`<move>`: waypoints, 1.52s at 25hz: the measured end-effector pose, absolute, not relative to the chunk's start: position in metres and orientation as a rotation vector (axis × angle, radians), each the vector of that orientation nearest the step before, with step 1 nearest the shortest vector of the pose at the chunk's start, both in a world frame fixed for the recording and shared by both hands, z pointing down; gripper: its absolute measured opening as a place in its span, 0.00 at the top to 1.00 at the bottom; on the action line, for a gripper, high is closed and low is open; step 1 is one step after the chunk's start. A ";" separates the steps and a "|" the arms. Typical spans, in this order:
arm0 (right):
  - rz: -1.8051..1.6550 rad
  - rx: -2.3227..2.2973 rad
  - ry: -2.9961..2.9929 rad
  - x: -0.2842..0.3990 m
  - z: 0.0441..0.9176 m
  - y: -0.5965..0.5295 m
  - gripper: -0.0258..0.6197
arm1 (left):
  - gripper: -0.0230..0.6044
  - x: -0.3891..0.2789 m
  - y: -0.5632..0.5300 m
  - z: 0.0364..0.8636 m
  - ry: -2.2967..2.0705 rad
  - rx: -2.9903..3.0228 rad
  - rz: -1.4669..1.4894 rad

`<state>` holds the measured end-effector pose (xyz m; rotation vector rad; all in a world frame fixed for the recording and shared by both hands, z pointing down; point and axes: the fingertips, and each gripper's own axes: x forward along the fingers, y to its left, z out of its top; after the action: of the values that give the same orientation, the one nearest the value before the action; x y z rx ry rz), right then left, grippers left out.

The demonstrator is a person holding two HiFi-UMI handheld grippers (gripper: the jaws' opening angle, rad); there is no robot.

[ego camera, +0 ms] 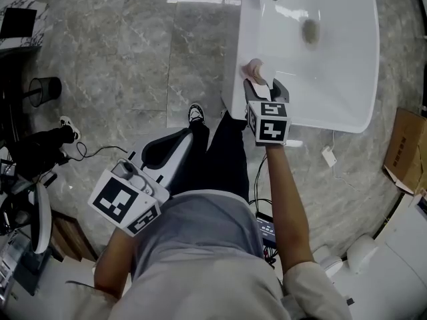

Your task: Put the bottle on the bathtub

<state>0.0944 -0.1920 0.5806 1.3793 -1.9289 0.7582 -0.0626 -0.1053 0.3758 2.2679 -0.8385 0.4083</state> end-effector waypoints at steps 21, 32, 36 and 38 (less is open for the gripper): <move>0.799 1.461 -1.970 0.098 0.499 -0.150 0.73 | 0.95 -0.056 -0.114 0.322 -0.747 2.393 0.292; 0.811 1.522 -2.040 0.094 0.438 -0.127 0.79 | 0.95 -0.059 -0.120 0.297 -0.722 2.444 0.243; 0.794 1.543 -2.078 0.095 0.414 -0.124 0.81 | 0.95 -0.057 -0.124 0.288 -0.717 2.462 0.216; 0.790 1.559 -2.093 0.096 0.402 -0.123 0.82 | 0.95 -0.057 -0.126 0.284 -0.715 2.468 0.202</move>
<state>0.0957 -0.1230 0.4020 1.5586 -2.0934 0.7897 -0.0565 -0.1261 0.2839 2.4681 -0.7149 0.2018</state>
